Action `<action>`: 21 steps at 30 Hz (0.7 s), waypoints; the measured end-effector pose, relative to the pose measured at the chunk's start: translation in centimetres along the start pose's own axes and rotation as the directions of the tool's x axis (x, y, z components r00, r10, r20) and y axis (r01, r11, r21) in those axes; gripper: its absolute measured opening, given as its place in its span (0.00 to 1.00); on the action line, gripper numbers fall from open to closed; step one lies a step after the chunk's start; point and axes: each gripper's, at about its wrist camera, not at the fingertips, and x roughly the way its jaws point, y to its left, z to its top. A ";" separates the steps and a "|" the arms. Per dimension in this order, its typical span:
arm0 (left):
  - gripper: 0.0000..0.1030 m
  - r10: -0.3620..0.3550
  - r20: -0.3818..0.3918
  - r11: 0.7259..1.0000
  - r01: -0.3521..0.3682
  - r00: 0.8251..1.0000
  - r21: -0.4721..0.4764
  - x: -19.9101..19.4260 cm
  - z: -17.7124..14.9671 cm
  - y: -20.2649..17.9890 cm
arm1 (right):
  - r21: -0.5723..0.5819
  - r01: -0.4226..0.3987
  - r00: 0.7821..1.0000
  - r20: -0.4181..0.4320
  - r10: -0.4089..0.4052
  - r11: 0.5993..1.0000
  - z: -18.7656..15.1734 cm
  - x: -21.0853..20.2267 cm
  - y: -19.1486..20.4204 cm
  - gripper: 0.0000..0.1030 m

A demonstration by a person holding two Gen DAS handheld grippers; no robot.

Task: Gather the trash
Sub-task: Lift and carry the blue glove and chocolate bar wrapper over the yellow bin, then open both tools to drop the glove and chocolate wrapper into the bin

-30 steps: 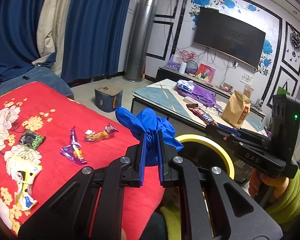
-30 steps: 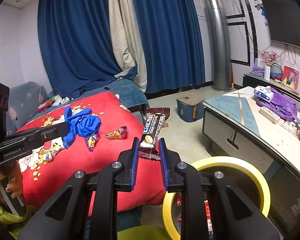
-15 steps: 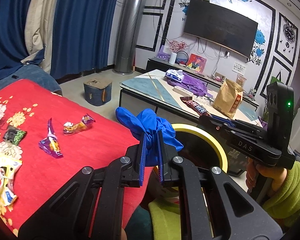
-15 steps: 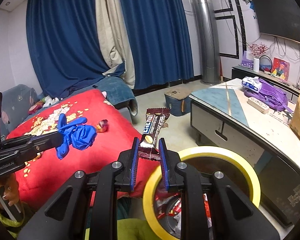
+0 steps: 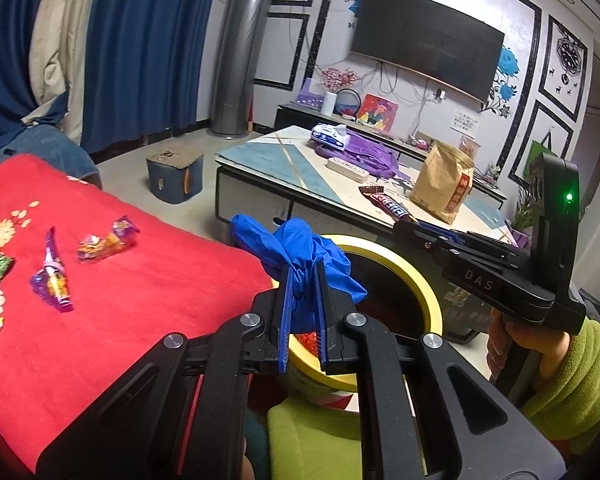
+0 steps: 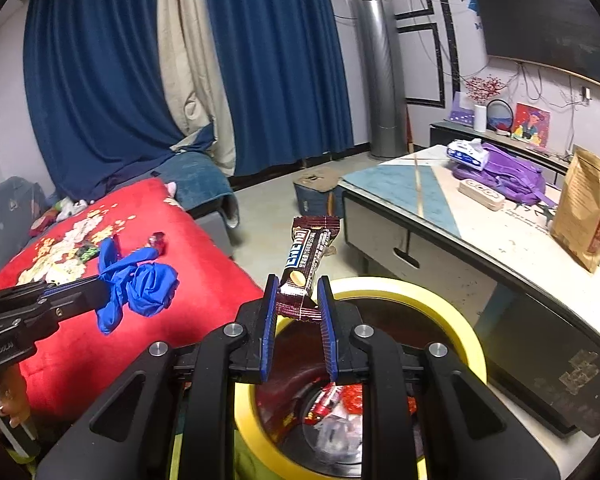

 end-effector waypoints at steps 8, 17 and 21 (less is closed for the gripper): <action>0.06 -0.023 -0.031 0.999 0.024 0.999 0.032 2.2 -0.1 -1.9 | 0.032 0.040 0.999 -0.025 -0.039 0.999 -0.5 0.7 -1.8 0.19; 0.06 -0.047 -0.056 0.995 0.052 0.997 0.080 4.5 -0.1 -3.4 | 0.068 0.069 0.996 -0.060 -0.065 0.995 -1.3 1.3 -3.6 0.19; 0.06 -0.058 -0.071 0.994 0.064 0.996 0.089 5.5 -0.2 -3.6 | 0.079 0.077 0.994 -0.077 -0.071 0.994 -1.7 1.6 -4.2 0.19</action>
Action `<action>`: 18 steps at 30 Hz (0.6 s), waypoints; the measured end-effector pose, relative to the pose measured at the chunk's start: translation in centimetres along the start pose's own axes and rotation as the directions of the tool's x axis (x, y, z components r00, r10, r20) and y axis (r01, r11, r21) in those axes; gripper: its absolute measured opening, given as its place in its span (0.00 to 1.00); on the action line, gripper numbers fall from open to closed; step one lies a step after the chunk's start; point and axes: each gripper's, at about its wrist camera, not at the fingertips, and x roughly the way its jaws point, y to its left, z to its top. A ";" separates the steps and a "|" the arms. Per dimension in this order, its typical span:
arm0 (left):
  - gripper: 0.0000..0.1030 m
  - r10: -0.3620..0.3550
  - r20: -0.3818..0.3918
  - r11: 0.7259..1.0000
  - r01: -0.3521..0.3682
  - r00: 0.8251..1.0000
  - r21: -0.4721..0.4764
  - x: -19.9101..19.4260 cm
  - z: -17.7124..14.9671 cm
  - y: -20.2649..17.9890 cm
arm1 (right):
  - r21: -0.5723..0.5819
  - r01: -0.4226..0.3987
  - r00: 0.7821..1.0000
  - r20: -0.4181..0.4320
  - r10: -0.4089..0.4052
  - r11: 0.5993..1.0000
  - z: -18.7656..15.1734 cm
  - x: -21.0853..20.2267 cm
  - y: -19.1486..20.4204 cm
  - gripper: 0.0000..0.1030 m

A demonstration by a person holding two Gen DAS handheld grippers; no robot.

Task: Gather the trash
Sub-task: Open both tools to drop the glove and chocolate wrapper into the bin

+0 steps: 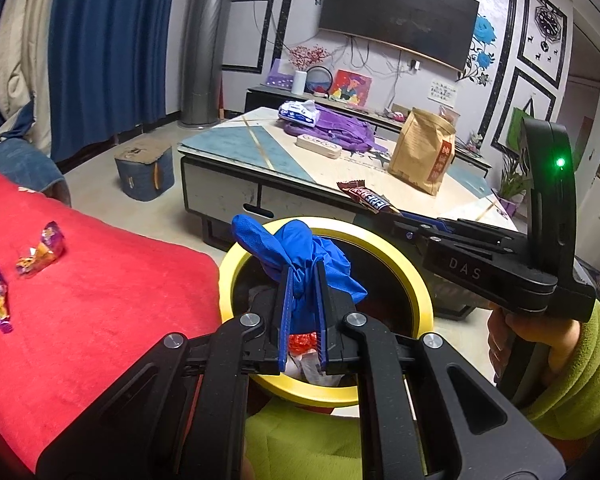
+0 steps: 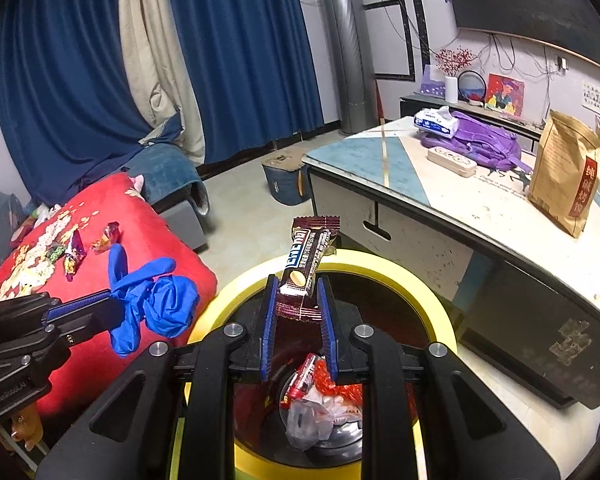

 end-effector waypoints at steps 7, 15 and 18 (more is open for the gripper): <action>0.06 -0.018 -0.015 1.000 0.018 1.000 0.002 1.6 0.3 0.2 | 0.018 0.008 1.000 -0.016 -0.008 1.000 -0.1 0.4 -0.6 0.19; 0.06 -0.041 -0.045 0.999 0.041 0.998 -0.001 3.8 0.1 0.3 | 0.032 0.026 0.999 -0.036 -0.025 0.999 -0.2 0.7 -1.0 0.19; 0.08 -0.029 -0.048 0.999 0.028 0.998 -0.022 3.9 0.0 0.8 | 0.048 0.032 0.998 -0.046 -0.030 0.998 -0.3 0.9 -1.4 0.25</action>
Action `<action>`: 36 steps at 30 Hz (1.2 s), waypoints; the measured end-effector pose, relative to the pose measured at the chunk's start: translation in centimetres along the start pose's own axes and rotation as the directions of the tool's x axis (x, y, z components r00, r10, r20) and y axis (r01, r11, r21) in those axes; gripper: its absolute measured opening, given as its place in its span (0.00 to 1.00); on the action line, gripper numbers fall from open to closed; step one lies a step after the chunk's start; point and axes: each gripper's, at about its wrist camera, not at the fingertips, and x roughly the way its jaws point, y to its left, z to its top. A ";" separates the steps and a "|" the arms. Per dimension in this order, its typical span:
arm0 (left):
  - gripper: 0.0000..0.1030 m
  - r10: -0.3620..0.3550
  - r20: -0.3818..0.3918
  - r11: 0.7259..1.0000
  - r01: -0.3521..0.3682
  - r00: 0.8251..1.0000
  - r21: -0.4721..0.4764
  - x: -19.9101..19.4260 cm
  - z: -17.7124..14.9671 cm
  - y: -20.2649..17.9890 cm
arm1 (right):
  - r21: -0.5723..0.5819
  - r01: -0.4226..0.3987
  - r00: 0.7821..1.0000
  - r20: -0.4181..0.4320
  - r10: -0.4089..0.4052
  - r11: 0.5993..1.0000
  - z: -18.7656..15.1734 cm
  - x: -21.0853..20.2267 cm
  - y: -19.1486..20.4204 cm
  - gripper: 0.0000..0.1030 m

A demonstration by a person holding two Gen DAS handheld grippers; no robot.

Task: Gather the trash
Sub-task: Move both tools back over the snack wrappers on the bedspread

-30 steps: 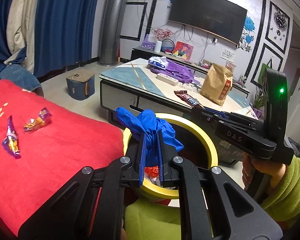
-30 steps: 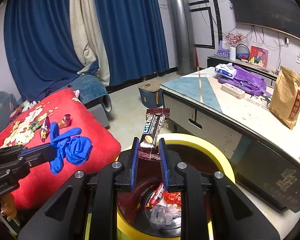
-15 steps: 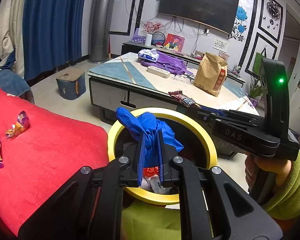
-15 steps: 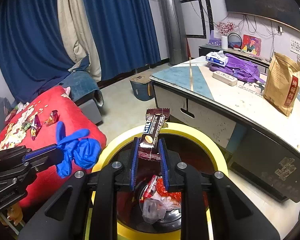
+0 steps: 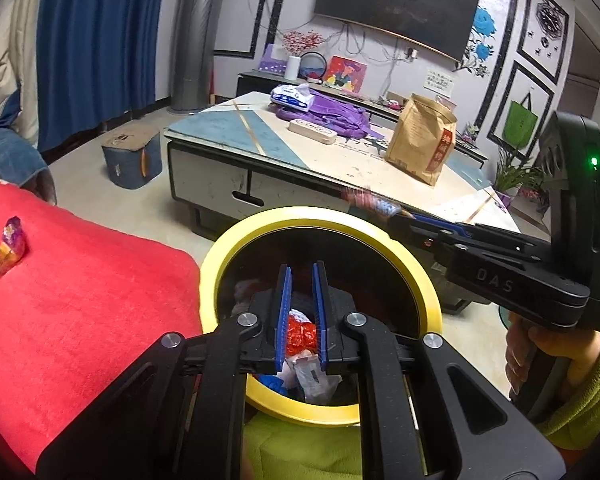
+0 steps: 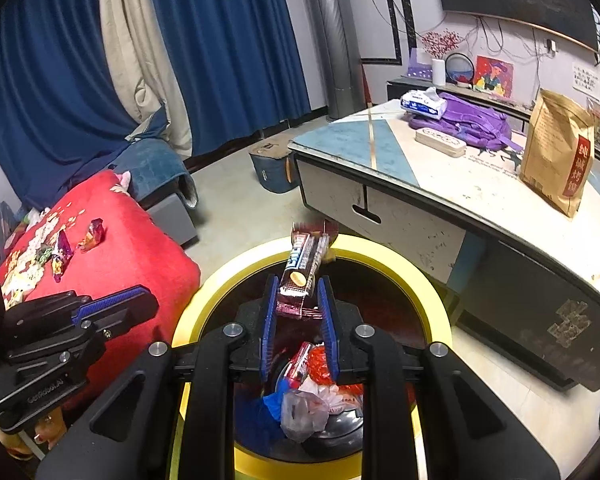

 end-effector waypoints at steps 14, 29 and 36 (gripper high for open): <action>0.89 0.240 0.163 0.969 -0.226 0.957 -0.104 -7.6 0.3 4.3 | -0.065 -0.075 0.992 0.097 0.082 0.995 0.8 -2.1 4.0 0.50; 0.89 0.519 0.235 0.849 -0.463 0.822 -0.254 -16.6 -0.6 10.7 | -0.194 -0.245 0.962 0.074 0.264 0.950 2.8 -2.1 14.3 0.59; 0.90 0.599 0.222 0.788 -0.518 0.769 -0.333 -20.3 -2.0 14.1 | -0.261 -0.317 0.941 0.034 0.337 0.912 3.3 -0.5 20.1 0.59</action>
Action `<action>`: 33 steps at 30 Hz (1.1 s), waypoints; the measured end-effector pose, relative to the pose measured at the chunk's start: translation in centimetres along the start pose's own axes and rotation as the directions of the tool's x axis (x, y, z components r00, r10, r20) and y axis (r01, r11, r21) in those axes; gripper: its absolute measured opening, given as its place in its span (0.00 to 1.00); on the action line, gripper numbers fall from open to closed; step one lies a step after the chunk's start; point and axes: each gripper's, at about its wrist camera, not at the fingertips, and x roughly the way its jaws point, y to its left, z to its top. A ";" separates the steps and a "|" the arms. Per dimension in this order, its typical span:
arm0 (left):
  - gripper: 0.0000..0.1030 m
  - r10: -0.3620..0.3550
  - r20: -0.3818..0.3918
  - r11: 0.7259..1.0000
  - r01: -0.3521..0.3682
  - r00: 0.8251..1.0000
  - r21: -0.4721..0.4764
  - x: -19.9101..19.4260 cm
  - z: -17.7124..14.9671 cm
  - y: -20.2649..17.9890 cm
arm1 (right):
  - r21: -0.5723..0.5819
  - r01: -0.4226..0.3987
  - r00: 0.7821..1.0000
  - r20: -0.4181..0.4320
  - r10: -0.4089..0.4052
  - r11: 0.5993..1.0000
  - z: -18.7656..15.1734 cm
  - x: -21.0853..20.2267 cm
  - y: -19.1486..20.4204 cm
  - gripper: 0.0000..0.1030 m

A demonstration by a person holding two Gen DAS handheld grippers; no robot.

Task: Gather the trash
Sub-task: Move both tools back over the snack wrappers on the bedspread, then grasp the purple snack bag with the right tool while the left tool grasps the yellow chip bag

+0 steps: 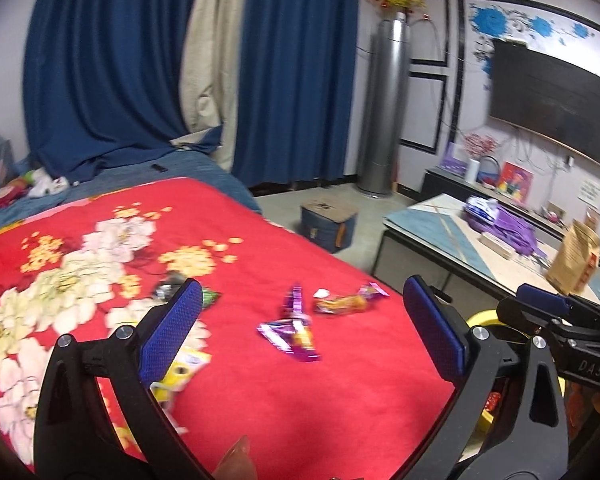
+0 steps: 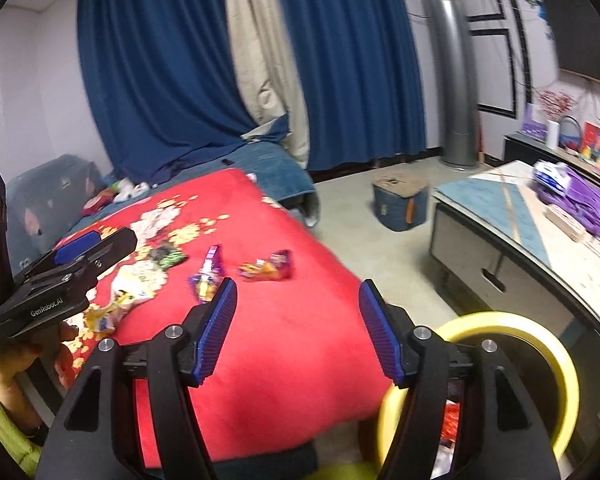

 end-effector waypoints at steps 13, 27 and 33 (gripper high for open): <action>0.90 0.097 -0.075 0.989 -0.104 0.992 -0.105 -0.3 -1.1 8.1 | -0.086 -0.121 0.986 -0.130 0.109 0.989 0.5 8.6 7.2 0.59; 0.89 0.041 -0.284 0.979 -0.095 0.958 -0.179 2.5 -4.9 11.4 | -0.037 -0.147 0.953 -0.272 0.132 0.988 -0.9 16.4 9.0 0.51; 0.89 0.031 -0.351 0.975 -0.106 0.936 -0.197 3.7 -6.0 11.8 | -0.013 -0.162 0.937 -0.315 0.150 0.987 -1.6 17.8 8.7 0.25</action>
